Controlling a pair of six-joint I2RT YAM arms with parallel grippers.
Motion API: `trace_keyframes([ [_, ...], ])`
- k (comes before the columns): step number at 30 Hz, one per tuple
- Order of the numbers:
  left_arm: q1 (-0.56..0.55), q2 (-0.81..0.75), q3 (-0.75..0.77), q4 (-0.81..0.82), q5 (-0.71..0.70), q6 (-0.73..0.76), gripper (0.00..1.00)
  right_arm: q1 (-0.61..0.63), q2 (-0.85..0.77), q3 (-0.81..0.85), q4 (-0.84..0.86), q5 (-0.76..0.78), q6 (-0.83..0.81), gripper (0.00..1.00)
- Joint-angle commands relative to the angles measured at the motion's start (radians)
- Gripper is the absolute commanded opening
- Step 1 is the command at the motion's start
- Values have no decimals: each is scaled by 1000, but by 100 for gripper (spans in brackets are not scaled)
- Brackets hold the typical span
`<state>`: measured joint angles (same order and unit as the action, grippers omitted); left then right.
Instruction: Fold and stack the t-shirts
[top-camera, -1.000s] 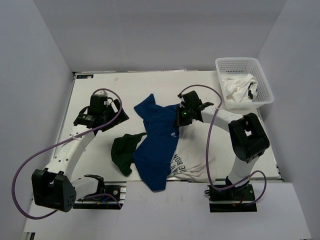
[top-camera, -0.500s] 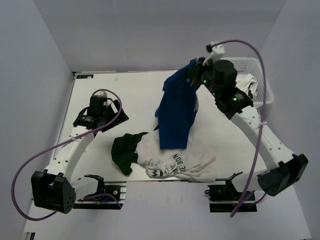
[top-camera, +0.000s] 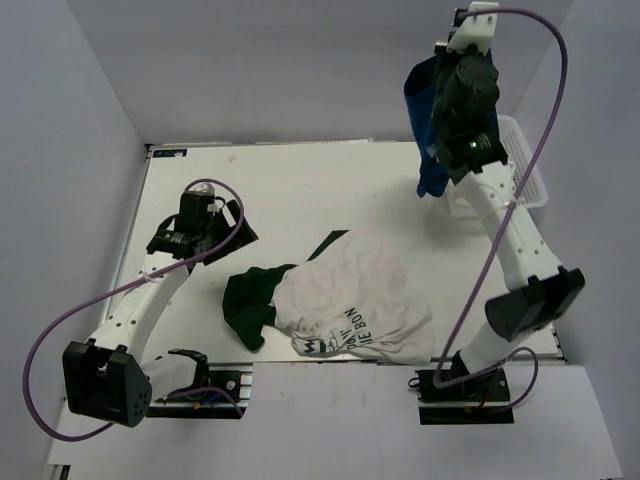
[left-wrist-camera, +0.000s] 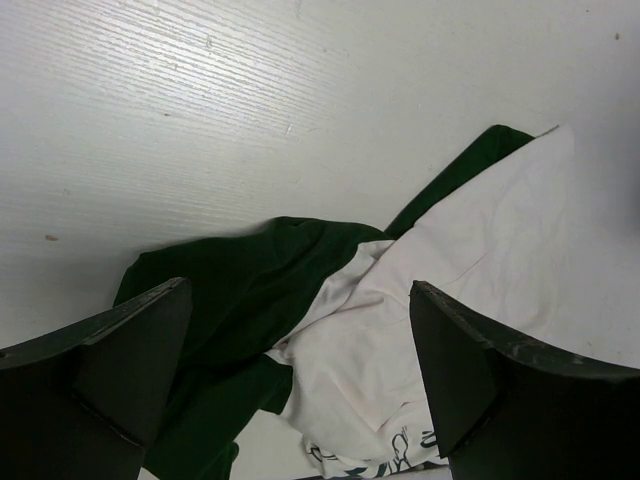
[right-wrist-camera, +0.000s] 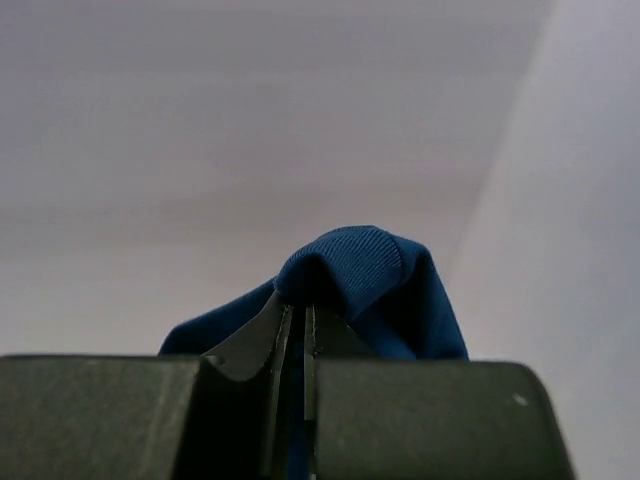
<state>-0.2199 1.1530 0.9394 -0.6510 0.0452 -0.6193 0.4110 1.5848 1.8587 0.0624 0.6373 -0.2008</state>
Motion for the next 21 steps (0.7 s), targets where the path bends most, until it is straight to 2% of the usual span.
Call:
trace_keyframes([
  [1, 2, -16, -4, -5, -5, -3, 100, -50, 88, 155, 166, 142, -207, 0],
  [5, 2, -16, -13, -15, -19, -3, 100, -161, 207, 366, 174, 160, -293, 0],
  [7, 2, 4, -13, -24, -31, -3, 100, -202, 254, 387, 171, 156, -298, 0],
  [12, 2, 59, 16, -33, -31, -3, 100, -304, 251, 338, 148, 64, -232, 0],
  [17, -9, 85, 50, -24, -1, -3, 100, -386, 316, 321, 143, 48, -203, 0],
  [21, -9, 85, 50, -24, -13, -3, 100, -449, 357, 266, 64, 27, -123, 0],
])
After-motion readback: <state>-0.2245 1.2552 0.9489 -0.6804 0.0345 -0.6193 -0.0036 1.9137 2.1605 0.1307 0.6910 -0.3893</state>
